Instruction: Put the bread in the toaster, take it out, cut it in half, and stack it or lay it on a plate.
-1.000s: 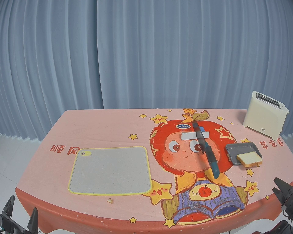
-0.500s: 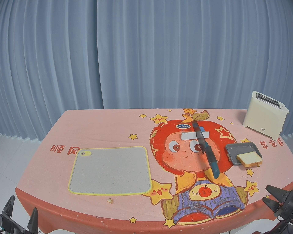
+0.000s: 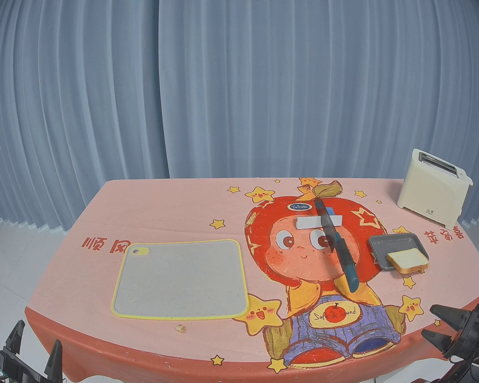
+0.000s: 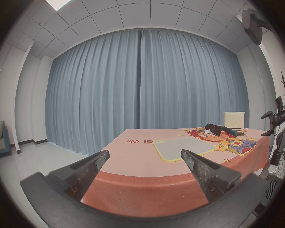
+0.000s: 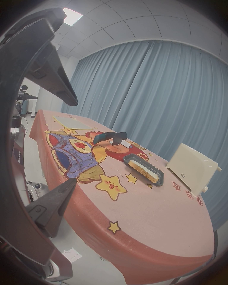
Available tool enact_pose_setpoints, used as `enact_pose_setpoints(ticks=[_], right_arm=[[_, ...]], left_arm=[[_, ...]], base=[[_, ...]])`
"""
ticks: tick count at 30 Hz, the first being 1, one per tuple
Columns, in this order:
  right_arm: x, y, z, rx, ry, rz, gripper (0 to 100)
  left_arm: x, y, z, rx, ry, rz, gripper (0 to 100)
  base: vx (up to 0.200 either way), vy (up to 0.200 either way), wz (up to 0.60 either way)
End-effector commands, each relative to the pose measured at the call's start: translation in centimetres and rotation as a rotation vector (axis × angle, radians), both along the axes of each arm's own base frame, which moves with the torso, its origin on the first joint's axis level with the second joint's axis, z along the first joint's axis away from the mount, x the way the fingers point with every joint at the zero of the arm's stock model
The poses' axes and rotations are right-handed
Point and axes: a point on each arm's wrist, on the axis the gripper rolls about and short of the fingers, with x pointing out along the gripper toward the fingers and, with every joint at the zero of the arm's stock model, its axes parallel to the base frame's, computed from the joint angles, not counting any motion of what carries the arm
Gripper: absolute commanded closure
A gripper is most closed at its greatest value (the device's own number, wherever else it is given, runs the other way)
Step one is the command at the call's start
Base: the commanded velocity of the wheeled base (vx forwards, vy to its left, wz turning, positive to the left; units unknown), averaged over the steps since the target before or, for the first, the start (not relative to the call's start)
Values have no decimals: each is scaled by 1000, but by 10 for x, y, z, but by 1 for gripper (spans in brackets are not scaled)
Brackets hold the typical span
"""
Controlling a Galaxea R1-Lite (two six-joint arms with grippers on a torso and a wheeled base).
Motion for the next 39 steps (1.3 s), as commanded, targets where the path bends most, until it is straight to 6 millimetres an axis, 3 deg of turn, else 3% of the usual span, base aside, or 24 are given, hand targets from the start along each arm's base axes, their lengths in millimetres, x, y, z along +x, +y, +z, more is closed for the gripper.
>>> enact_pose_setpoints(ticks=[1, 39], right_arm=[[4, 1, 0, 0, 18, 4, 0], [18, 4, -7, 34, 58, -4, 0]], left_arm=[[0, 0, -5, 0, 1, 1, 0], [0, 0, -5, 0, 1, 1, 0]], base=[[0, 0, 0], [0, 0, 0]])
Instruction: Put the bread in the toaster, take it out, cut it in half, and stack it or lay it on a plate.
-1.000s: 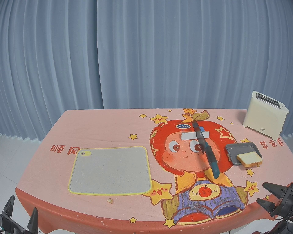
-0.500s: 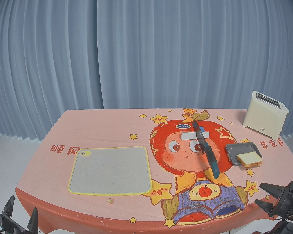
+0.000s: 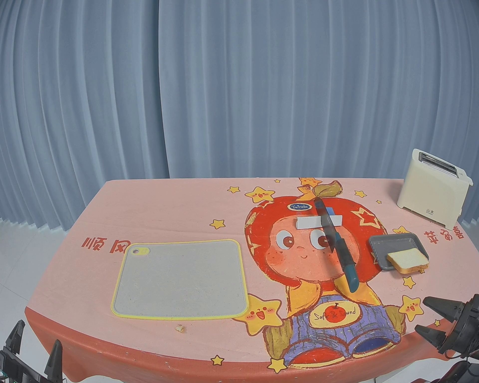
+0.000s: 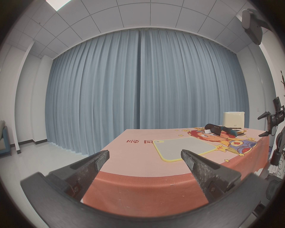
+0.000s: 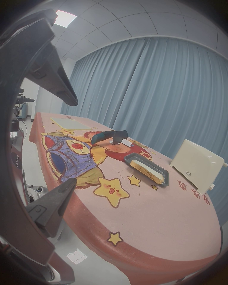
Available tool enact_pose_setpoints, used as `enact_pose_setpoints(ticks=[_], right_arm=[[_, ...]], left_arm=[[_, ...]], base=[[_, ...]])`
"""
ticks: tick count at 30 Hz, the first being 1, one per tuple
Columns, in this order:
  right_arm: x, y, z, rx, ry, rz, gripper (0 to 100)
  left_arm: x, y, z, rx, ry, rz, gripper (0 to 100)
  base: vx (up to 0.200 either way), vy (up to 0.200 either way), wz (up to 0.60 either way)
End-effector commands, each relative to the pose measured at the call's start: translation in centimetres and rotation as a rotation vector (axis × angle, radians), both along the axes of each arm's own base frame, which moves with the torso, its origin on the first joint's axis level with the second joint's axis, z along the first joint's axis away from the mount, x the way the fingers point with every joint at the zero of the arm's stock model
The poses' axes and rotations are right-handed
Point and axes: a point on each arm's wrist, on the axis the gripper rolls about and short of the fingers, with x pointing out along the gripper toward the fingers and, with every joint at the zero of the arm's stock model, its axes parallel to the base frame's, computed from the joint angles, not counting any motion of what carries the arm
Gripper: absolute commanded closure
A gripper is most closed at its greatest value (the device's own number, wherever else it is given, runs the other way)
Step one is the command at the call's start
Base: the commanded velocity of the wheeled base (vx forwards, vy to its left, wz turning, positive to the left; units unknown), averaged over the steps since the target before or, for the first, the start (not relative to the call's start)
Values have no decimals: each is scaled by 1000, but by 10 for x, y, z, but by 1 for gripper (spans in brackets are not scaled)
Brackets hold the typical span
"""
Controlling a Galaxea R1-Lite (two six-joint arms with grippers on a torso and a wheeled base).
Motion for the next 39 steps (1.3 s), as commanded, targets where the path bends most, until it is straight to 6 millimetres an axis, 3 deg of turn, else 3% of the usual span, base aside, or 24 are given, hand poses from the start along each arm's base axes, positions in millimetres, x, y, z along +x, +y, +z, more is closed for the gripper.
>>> enact_pose_setpoints(ticks=[1, 22, 39], right_arm=[[-1, 0, -4, -4, 19, -1, 0], [16, 1, -3, 7, 49, -43, 0], [39, -11, 0, 69, 65, -129, 0]], left_arm=[[0, 0, -5, 0, 1, 1, 0], [0, 0, -5, 0, 1, 1, 0], [0, 0, -5, 0, 1, 1, 0]], base=[[0, 0, 0], [0, 0, 0], [0, 0, 0]])
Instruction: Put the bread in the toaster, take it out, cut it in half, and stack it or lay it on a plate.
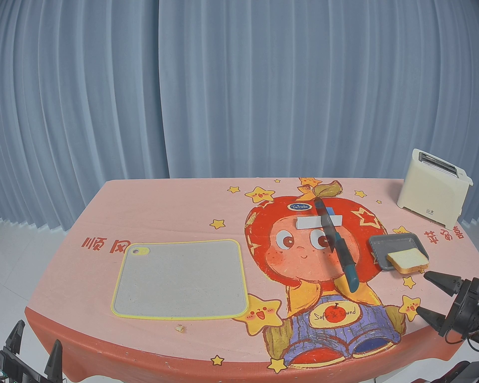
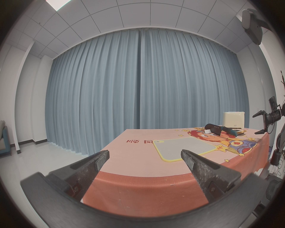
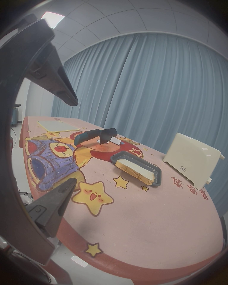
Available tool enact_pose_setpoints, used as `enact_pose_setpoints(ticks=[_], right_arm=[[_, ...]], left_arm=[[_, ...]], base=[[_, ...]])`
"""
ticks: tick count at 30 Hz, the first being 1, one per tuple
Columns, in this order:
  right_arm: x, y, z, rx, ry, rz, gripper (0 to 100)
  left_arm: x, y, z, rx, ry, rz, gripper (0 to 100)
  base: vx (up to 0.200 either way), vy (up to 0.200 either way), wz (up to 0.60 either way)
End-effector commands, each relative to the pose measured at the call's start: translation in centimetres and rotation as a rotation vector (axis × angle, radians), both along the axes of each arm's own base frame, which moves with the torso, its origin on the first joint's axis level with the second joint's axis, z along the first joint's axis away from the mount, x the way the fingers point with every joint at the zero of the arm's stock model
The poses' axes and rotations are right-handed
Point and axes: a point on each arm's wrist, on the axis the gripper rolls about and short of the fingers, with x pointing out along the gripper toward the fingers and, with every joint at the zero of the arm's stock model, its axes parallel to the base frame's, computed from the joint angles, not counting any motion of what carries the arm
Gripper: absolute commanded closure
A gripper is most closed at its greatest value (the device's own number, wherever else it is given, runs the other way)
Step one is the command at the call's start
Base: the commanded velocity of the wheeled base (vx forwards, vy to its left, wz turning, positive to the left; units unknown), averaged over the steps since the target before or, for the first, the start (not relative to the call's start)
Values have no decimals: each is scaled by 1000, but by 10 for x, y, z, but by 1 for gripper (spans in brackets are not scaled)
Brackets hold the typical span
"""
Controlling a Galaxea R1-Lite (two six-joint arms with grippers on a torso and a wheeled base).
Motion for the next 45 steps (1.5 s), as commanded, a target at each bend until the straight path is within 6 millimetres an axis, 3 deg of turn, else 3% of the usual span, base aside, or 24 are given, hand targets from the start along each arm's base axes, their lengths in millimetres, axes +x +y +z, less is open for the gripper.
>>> enact_pose_setpoints(ticks=[1, 45], right_arm=[[9, -7, -6, 30, 53, -33, 0], [36, -28, -17, 119, 140, -60, 0]], left_arm=[[0, 0, -5, 0, 1, 1, 0], [0, 0, -5, 0, 1, 1, 0]], base=[[0, 0, 0], [0, 0, 0]])
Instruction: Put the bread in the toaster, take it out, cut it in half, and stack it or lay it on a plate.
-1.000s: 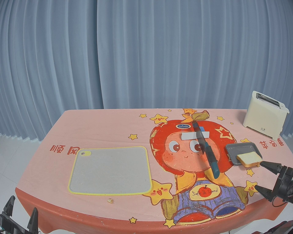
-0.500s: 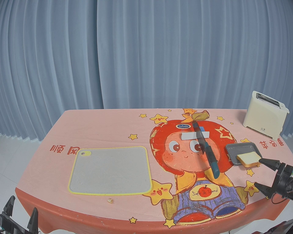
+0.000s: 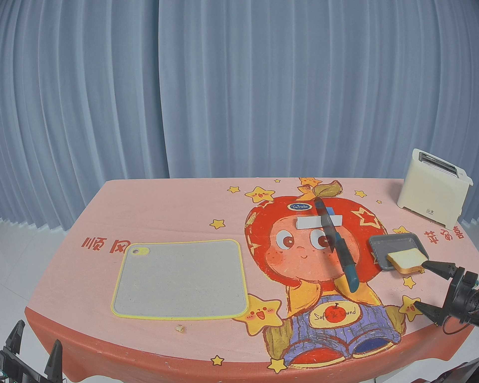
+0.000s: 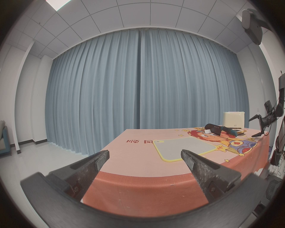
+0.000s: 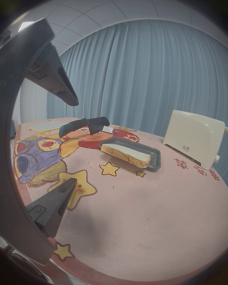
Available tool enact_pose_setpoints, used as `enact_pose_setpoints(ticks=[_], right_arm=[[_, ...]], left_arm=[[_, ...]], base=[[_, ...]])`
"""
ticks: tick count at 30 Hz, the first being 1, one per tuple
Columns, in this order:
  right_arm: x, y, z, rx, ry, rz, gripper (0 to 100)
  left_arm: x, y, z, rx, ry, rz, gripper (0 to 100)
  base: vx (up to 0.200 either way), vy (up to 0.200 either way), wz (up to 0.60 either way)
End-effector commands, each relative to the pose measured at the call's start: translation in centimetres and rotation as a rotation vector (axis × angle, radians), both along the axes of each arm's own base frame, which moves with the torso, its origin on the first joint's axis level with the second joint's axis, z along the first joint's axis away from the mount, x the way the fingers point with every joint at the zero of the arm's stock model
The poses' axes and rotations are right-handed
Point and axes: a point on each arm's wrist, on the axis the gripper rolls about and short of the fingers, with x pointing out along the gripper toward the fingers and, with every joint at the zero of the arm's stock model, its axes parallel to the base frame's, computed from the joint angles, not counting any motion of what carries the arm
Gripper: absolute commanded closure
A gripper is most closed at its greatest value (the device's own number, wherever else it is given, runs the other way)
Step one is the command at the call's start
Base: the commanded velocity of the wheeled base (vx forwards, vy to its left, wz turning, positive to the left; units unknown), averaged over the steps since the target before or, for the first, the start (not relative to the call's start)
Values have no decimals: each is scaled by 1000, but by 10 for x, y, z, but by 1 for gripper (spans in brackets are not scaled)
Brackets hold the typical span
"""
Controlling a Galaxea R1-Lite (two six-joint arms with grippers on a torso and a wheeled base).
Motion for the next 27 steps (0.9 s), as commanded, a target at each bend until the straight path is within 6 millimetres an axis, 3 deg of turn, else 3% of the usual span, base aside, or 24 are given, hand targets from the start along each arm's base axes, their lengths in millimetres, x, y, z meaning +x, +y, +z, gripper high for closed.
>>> enact_pose_setpoints(ticks=[1, 11, 27], right_arm=[[1, -1, -4, 8, 25, -7, 0], [16, -18, -5, 23, -3, -60, 0], [21, -19, -5, 22, -14, -51, 0]], left_arm=[[0, 0, -5, 0, 1, 0, 0], [0, 0, -5, 0, 1, 0, 0], [0, 0, -5, 0, 1, 0, 0]], base=[[0, 0, 0], [0, 0, 0], [0, 0, 0]])
